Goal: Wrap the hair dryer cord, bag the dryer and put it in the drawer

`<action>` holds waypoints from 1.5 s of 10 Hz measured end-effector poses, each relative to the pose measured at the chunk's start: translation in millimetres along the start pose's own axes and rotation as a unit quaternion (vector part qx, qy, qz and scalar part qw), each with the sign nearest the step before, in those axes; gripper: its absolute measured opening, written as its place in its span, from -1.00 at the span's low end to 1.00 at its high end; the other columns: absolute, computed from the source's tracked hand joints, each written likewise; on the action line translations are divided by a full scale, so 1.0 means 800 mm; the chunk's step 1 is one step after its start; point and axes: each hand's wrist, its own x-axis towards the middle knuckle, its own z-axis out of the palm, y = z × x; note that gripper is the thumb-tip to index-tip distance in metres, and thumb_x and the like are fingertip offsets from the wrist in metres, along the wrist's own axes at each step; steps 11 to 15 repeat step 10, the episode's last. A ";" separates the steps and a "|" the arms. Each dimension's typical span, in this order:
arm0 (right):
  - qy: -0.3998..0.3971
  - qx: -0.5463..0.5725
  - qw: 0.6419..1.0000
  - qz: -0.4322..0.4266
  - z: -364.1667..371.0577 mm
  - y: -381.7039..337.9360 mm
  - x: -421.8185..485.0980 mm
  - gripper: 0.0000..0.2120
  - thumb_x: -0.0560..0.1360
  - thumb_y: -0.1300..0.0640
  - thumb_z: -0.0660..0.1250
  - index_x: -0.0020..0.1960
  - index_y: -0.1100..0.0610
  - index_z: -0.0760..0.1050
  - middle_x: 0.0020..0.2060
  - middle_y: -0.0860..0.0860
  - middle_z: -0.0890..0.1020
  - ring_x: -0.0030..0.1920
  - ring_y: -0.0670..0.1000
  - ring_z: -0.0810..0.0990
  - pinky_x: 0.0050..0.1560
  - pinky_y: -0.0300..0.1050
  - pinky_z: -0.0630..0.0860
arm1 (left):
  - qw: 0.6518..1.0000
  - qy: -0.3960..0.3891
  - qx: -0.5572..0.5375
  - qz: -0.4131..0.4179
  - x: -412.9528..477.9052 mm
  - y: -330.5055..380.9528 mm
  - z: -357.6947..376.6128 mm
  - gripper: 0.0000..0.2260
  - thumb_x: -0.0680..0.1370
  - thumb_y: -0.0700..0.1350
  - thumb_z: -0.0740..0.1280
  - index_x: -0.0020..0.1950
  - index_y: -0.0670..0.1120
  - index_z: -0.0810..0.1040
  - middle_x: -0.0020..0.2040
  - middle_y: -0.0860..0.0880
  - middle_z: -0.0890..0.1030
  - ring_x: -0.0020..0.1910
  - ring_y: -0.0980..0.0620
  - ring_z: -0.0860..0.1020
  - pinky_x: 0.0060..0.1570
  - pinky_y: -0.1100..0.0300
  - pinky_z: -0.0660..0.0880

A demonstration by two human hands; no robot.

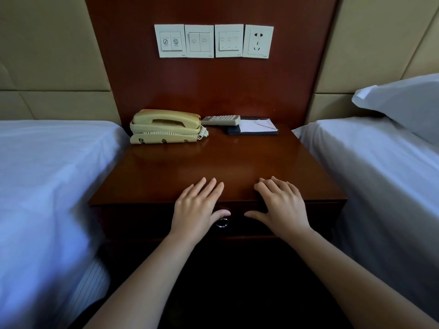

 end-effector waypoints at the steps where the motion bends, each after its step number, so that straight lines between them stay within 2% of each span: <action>1: 0.010 -0.004 1.000 -0.011 -0.002 0.001 0.002 -0.38 0.18 -0.32 0.47 0.05 0.09 0.54 0.04 0.03 0.67 0.13 0.18 0.62 0.07 0.14 0.58 | 1.000 -0.014 0.006 0.001 0.001 0.003 -0.002 -0.41 0.27 0.25 0.46 0.19 -0.05 0.62 0.15 -0.04 0.66 0.16 -0.07 0.62 0.03 0.03 0.59; 2: 0.005 0.008 1.000 -0.018 -0.008 -0.001 0.002 -0.44 0.21 -0.28 0.47 0.01 0.10 0.53 -0.05 0.02 0.67 0.06 0.17 0.64 0.00 0.05 0.60 | 0.999 -0.034 0.017 -0.015 0.001 0.013 -0.013 -0.41 0.31 0.25 0.44 0.24 -0.04 0.58 0.20 -0.04 0.64 0.21 -0.06 0.58 0.06 0.06 0.58; 3: 0.009 0.035 0.999 -0.024 -0.025 -0.007 0.001 -0.55 0.36 -0.21 0.39 0.07 0.09 0.51 -0.06 -0.01 0.62 0.01 0.10 0.61 -0.09 -0.08 0.52 | 0.994 -0.094 -0.016 -0.046 0.009 0.021 -0.035 -0.44 0.52 0.23 0.22 0.46 0.01 0.33 0.46 0.03 0.38 0.46 0.02 0.31 0.25 0.10 0.43; 4: -0.066 0.045 0.997 -0.014 -0.051 -0.009 0.006 -0.61 0.52 -0.16 0.23 0.23 0.04 0.43 0.10 -0.03 0.56 0.12 0.06 0.53 -0.04 -0.10 0.48 | 0.985 -0.160 -0.048 -0.050 0.018 0.021 -0.064 -0.55 0.61 0.14 0.11 0.46 0.00 0.33 0.47 0.03 0.36 0.46 0.01 0.31 0.25 0.05 0.41; 5: -0.178 0.043 0.983 0.003 -0.082 -0.009 0.020 -0.67 0.55 -0.13 0.17 0.21 0.02 0.46 0.14 0.00 0.57 0.13 0.09 0.53 0.00 -0.04 0.49 | 0.960 -0.257 -0.102 -0.052 0.027 0.014 -0.090 -0.60 0.62 0.11 0.08 0.36 -0.03 0.45 0.33 -0.06 0.52 0.30 -0.13 0.47 0.18 -0.02 0.45; 6: -0.291 0.062 0.954 0.036 -0.111 -0.005 0.039 -0.67 0.55 -0.14 0.16 0.21 -0.01 0.47 0.16 0.03 0.55 0.16 0.12 0.53 0.10 0.01 0.47 | 0.924 -0.331 -0.184 -0.045 0.042 0.003 -0.128 -0.65 0.60 0.11 0.15 0.15 -0.07 0.59 0.03 -0.09 0.61 0.08 -0.15 0.55 0.12 -0.05 0.49; 7: -0.357 0.094 0.929 0.029 -0.129 0.003 0.063 -0.62 0.54 -0.14 0.18 0.24 0.04 0.48 0.17 0.05 0.55 0.15 0.10 0.53 0.19 0.01 0.45 | 0.933 -0.295 -0.206 -0.026 0.067 -0.009 -0.165 -0.70 0.58 0.08 0.19 0.08 -0.06 0.61 -0.12 -0.07 0.64 -0.07 -0.07 0.61 0.05 -0.08 0.53; 8: -0.378 0.122 0.917 0.020 -0.142 0.012 0.092 -0.62 0.57 -0.10 0.15 0.24 0.12 0.47 0.08 0.12 0.62 0.06 0.07 0.60 0.21 0.00 0.46 | 0.940 -0.278 -0.196 -0.026 0.102 -0.025 -0.185 -0.69 0.58 0.09 0.17 0.00 -0.08 0.60 -0.12 -0.14 0.65 -0.08 -0.14 0.62 -0.01 -0.08 0.53; 9: -0.389 0.130 0.912 0.024 -0.139 0.023 0.133 -0.62 0.58 -0.07 0.13 0.23 0.16 0.46 0.02 0.17 0.65 -0.06 0.03 0.63 0.22 0.01 0.45 | 0.923 -0.344 -0.166 -0.035 0.142 -0.045 -0.179 -0.64 0.59 0.12 0.15 -0.03 -0.13 0.56 -0.04 -0.12 0.65 -0.03 -0.08 0.64 0.02 0.00 0.51; 10: -0.380 0.114 0.918 0.019 -0.122 0.033 0.178 -0.63 0.59 -0.06 0.11 0.20 0.17 0.47 0.03 0.16 0.65 -0.15 -0.03 0.59 0.15 -0.03 0.43 | 0.905 -0.394 -0.150 -0.054 0.181 -0.059 -0.161 -0.65 0.60 0.14 0.12 0.07 -0.09 0.53 0.07 -0.07 0.63 0.00 0.01 0.64 0.16 0.02 0.49; 15: -0.380 0.114 0.918 0.019 -0.122 0.033 0.178 -0.63 0.59 -0.06 0.11 0.20 0.17 0.47 0.03 0.16 0.65 -0.15 -0.03 0.59 0.15 -0.03 0.43 | 0.905 -0.394 -0.150 -0.054 0.181 -0.059 -0.161 -0.65 0.60 0.14 0.12 0.07 -0.09 0.53 0.07 -0.07 0.63 0.00 0.01 0.64 0.16 0.02 0.49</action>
